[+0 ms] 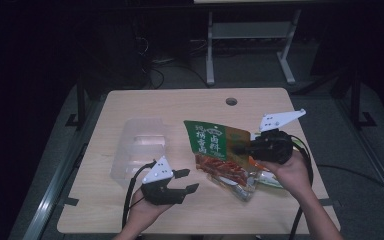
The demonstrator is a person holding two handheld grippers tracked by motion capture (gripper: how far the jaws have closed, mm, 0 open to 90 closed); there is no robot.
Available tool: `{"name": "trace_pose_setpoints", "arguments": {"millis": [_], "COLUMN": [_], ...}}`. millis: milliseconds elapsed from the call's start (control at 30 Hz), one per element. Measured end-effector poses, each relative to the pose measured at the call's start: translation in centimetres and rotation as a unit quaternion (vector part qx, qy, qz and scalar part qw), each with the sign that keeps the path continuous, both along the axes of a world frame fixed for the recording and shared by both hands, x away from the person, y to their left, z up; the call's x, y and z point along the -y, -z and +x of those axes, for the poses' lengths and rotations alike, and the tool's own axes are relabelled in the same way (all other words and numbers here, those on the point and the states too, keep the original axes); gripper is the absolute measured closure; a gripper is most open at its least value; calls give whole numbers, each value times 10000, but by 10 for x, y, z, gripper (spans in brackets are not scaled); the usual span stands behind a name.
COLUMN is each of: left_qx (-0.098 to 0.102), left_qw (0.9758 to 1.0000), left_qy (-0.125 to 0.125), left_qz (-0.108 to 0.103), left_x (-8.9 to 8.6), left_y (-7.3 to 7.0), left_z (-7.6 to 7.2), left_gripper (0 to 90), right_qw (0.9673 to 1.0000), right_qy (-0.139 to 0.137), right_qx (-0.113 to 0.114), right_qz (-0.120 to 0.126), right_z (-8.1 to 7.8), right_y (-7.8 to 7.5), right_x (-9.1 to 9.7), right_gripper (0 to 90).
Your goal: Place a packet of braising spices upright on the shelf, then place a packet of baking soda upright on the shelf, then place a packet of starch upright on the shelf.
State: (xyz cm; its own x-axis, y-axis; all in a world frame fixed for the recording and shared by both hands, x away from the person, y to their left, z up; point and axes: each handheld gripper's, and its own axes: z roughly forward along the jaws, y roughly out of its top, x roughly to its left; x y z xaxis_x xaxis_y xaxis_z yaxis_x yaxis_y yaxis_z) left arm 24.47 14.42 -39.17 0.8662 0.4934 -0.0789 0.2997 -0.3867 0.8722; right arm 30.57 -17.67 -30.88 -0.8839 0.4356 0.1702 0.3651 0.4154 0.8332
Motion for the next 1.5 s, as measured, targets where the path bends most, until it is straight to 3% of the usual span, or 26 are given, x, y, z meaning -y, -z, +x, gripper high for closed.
{"name": "trace_pose_setpoints", "arguments": {"millis": [167,267,533,700,833,1067,1233,1367,1500], "left_qx": [-49,8,53,113,99,159,134,155,129], "left_qw": [10000,10000,10000,9999,9999,9998,9999,9999,9999], "left_qy": [-10,34,59,32,7,52,32,56,59], "left_qz": [-16,24,38,-13,-30,49,-40,12,-23], "left_x": [0,1,0,-2,-4,-3,-4,-3,-3], "left_y": [8,10,13,11,10,10,9,9,11], "left_z": [-1,-3,-6,-7,-8,-10,-9,-8,-7], "left_gripper": [363,326,277,266,266,265,265,264,260], "right_qw": [10000,9996,9997,9997,9990,9989,9988,9988,9991], "right_qy": [41,53,21,-16,-95,-132,-158,-179,-194], "right_qx": [72,173,134,158,219,303,321,280,293], "right_qz": [-14,-206,-211,-202,-380,-342,-335,-350,-245], "right_z": [6,11,22,27,30,32,35,42,49], "right_y": [-6,-12,-16,-18,-22,-33,-34,-36,-36], "right_x": [-5,-12,-24,-33,-45,-52,-56,-62,-67], "right_gripper": [897,897,897,897,897,897,897,897,897]}}
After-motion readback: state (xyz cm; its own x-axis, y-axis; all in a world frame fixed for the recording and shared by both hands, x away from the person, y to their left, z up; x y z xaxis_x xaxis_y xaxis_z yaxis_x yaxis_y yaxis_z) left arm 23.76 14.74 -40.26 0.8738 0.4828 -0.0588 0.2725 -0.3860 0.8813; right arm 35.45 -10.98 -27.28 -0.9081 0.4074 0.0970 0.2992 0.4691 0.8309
